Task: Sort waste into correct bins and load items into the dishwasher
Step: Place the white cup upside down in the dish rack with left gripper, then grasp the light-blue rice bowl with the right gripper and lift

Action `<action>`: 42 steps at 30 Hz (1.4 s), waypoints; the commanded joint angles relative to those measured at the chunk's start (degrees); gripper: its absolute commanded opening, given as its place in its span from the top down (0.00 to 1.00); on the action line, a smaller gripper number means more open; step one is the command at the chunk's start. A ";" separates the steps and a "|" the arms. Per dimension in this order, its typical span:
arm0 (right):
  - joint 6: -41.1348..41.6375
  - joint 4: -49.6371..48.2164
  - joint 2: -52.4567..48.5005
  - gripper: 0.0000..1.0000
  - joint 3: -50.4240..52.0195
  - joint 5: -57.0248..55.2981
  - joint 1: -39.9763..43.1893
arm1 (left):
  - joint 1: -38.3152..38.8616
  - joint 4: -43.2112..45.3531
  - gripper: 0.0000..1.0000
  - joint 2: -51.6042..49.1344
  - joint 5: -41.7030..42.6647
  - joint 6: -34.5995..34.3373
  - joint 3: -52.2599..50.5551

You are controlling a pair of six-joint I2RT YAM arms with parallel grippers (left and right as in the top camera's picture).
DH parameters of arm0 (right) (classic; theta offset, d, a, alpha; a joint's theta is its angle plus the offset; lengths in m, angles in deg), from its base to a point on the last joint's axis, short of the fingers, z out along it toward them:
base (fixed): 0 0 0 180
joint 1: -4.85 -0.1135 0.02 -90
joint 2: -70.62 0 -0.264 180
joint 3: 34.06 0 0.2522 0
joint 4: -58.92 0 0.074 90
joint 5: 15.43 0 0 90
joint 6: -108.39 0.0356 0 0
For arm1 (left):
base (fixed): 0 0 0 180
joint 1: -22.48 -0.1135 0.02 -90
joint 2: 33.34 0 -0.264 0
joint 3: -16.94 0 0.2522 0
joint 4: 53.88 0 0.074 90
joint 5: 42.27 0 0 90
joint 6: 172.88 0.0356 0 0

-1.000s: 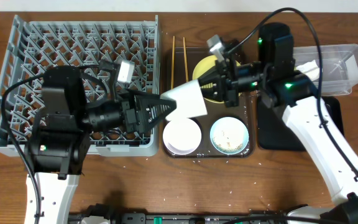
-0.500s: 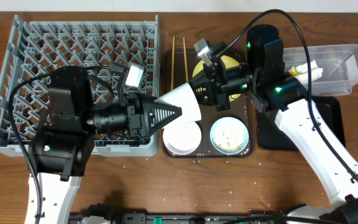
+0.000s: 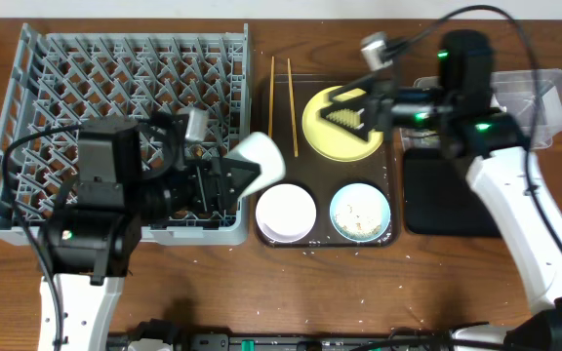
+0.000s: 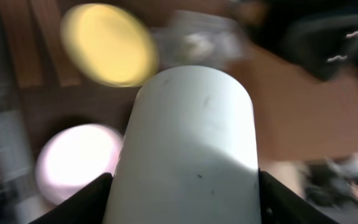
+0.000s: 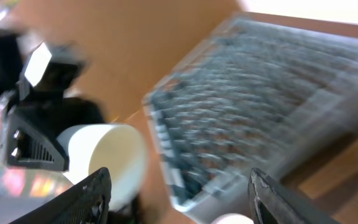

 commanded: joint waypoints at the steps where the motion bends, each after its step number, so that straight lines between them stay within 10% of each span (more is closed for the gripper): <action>1: -0.83 6.99 2.40 0.31 -0.44 -7.89 2.97 | -3.26 -4.09 0.43 3.04 -21.62 2.60 0.87; 9: -7.61 28.59 2.38 0.31 -0.44 -28.61 -2.80 | -11.72 -14.99 0.43 2.16 -51.95 -7.32 1.25; 28: -7.56 28.92 2.38 0.28 -0.44 -38.95 -12.96 | -13.90 -12.90 0.20 -24.44 -45.81 -7.26 1.25; 42: -7.58 29.59 2.38 0.28 -0.44 -39.04 -12.96 | -13.90 -13.22 0.10 -19.61 -37.07 -4.55 1.33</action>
